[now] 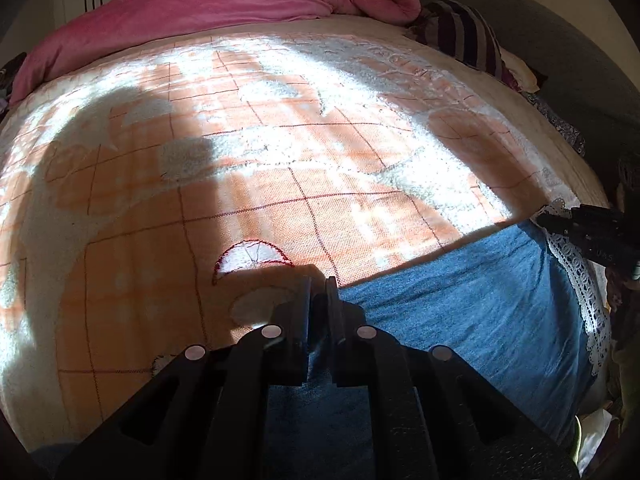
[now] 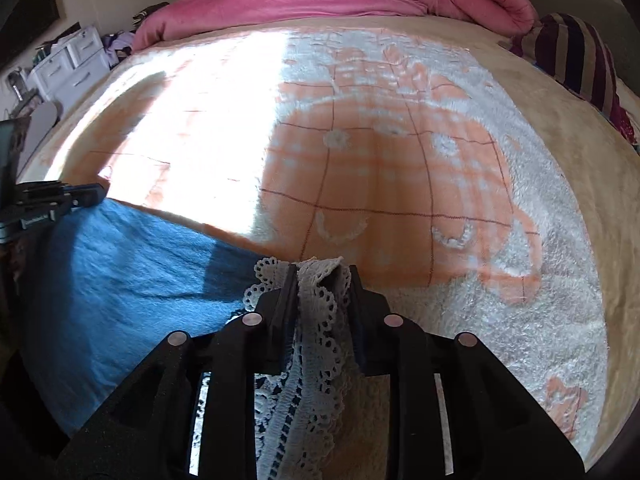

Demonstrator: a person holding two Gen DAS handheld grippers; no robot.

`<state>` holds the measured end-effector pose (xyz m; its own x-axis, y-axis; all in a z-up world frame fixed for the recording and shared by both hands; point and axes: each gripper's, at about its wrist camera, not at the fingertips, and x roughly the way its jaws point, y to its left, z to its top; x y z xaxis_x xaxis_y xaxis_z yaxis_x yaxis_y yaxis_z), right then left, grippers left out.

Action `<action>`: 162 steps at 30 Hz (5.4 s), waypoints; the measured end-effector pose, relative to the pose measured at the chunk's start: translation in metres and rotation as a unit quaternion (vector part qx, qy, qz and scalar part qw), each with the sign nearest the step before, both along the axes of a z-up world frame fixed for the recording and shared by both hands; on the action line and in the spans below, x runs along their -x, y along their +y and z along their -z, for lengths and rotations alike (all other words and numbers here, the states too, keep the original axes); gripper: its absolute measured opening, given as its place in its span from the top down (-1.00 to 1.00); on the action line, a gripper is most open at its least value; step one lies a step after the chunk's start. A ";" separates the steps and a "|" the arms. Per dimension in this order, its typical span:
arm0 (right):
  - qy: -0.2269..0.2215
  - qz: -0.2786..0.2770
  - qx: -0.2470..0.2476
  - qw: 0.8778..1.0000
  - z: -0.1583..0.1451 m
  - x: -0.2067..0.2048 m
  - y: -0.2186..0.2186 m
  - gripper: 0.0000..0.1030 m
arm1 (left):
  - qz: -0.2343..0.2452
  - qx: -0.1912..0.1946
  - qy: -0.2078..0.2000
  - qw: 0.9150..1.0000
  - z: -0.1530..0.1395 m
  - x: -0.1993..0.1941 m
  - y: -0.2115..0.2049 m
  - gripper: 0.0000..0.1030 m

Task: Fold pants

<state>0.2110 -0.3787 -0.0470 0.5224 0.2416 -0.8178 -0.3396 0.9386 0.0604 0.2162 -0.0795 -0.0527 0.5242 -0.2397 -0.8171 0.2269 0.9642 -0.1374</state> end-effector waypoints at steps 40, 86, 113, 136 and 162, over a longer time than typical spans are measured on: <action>0.029 0.020 -0.160 0.986 0.006 0.194 -0.050 0.73 | -0.081 -0.042 -0.029 0.995 0.008 0.200 -0.009 -0.31; -0.014 0.135 -0.219 0.966 0.006 0.216 -0.053 -0.41 | 0.257 -0.043 -0.008 0.966 -0.023 0.004 -0.216 -0.63; -0.065 0.063 -0.236 0.967 -0.024 0.195 0.008 0.66 | 0.283 0.105 0.028 0.953 -0.034 0.007 -0.173 0.75; -0.100 -0.188 -0.020 0.977 -0.007 0.200 0.226 0.64 | 0.013 0.270 0.025 0.962 -0.023 0.058 0.101 -0.16; -0.150 -0.202 -0.011 0.968 -0.025 0.229 0.221 0.66 | 0.008 0.333 0.025 0.943 -0.022 0.061 0.090 0.63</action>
<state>-0.0177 -0.1579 -0.0220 0.5937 0.4917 -0.6370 -0.6847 0.7245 -0.0790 0.1548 0.0109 -0.0305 0.4815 -0.7158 -0.5057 0.2182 0.6568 -0.7218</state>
